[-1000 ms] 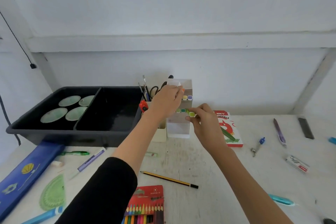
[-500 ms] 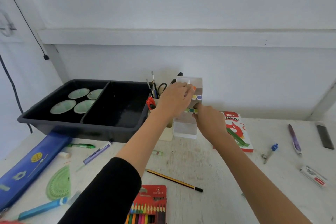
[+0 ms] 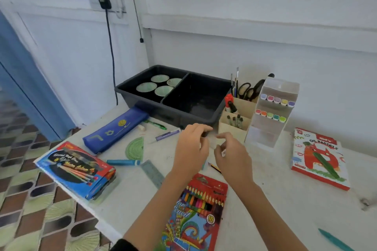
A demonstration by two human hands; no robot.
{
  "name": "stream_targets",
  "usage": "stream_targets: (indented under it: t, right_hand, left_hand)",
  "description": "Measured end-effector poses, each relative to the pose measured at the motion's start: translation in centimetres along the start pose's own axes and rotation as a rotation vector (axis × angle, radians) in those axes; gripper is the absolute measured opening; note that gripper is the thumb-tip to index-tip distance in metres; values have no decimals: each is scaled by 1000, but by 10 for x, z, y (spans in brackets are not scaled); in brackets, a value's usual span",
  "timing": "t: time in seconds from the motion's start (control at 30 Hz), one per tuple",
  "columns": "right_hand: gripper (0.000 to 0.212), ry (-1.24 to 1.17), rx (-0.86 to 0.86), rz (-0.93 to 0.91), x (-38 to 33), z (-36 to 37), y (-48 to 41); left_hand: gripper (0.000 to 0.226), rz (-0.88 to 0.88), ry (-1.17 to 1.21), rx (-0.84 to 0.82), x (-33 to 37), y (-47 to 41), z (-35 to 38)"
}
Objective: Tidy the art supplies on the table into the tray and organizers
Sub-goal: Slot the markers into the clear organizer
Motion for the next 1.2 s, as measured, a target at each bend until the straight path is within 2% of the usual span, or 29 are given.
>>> stream_targets:
  t: [0.13, 0.27, 0.33, 0.43, 0.6, 0.73, 0.83, 0.93, 1.03, 1.1, 1.2]
  right_hand:
    - [22, -69, -122, -114, -29, 34, 14]
    - [21, -117, -245, -176, -52, 58, 24]
    - [19, -143, -289, -189, -61, 68, 24]
    - [19, -150, -300, -191, -71, 85, 18]
    - [23, -17, -289, -198, -84, 109, -4]
    - [33, 148, -258, -224, -89, 115, -31]
    - [46, 305, -284, -325, -97, 124, -51]
    - [58, 471, -355, -343, -97, 140, -64]
    - [46, 608, -346, -385, -96, 154, -66]
    - [33, 540, -318, -400, -96, 158, -65]
    - [24, 86, -334, -305, -104, 154, -63]
  left_hand:
    - [32, -189, -142, -1, -47, 30, -45]
    - [41, -334, -413, -233, -92, 53, -79]
    - [46, -363, -534, -336, -109, 59, -92]
    - [40, -366, -710, -467, -124, 61, -103]
    - [31, -285, -860, -554, -134, 45, -100]
    - [33, -200, -721, -525, -138, 27, -96]
    - [29, -175, -406, -371, -134, 5, -102]
    - [23, -197, -131, -213, -135, -18, -114]
    - [22, -175, 38, -87, -139, -37, -132]
    - [23, -206, 130, -44, -147, -46, -143]
    - [26, -260, 239, 50, -162, -54, -159]
Point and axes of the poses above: each hand's wrist, its own y-axis away from the middle knuckle, its own z-axis out of the palm, x = y × z, the point moved 5 cm from there along -y, towards the middle knuckle, and after that the axes turned 6 degrees about y, right-handed, at the moved point
